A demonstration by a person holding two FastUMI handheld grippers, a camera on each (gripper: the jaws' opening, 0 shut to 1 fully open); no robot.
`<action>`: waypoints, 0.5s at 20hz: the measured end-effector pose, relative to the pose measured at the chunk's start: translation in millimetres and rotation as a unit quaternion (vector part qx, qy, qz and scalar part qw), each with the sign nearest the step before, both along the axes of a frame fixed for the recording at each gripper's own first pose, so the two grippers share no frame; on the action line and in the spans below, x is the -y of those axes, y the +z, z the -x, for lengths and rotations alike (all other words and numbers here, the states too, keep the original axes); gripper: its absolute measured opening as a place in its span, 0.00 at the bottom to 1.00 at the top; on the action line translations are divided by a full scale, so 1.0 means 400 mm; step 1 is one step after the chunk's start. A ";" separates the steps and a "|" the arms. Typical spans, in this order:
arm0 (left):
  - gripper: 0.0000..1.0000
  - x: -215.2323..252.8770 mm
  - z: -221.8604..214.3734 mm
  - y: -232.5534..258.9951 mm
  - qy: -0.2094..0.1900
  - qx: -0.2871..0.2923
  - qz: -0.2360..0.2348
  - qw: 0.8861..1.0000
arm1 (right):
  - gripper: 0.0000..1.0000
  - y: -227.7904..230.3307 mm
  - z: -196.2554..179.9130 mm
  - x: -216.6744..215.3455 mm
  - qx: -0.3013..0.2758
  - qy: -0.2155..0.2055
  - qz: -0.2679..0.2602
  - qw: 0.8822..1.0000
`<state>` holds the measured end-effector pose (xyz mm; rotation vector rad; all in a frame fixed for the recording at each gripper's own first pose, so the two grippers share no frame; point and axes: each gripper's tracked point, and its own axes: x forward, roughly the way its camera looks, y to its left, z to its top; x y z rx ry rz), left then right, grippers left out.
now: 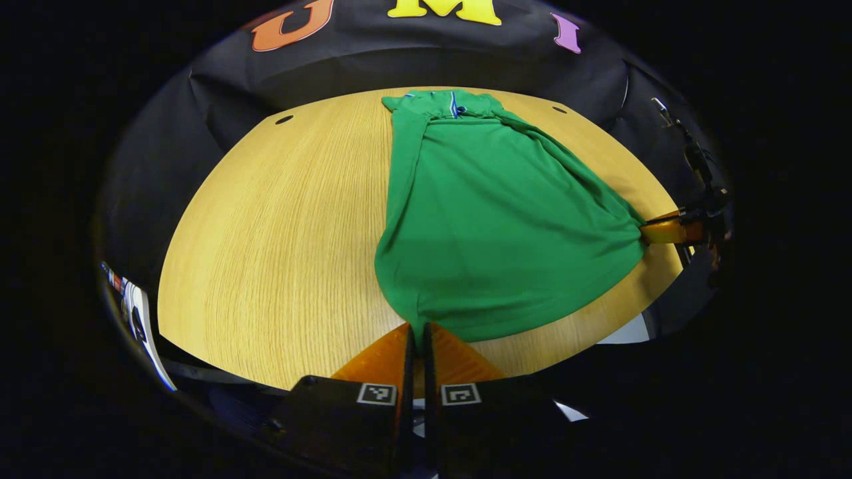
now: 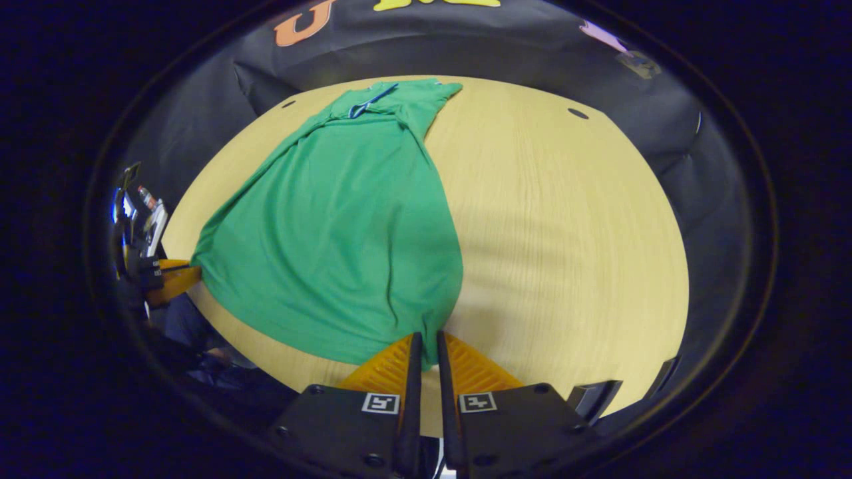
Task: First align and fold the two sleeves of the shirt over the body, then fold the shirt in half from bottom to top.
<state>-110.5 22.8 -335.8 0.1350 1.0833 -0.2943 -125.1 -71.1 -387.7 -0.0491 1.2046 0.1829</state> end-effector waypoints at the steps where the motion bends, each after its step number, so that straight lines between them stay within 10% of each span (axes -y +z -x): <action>1: 0.07 -0.001 0.000 0.002 0.004 -0.005 0.005 1.000 | 0.03 0.010 0.011 0.003 -0.011 -0.013 -0.006 1.000; 10: 0.04 0.027 -0.048 0.058 0.000 0.019 0.078 0.997 | 0.00 0.092 -0.020 -0.016 -0.010 -0.053 -0.078 0.995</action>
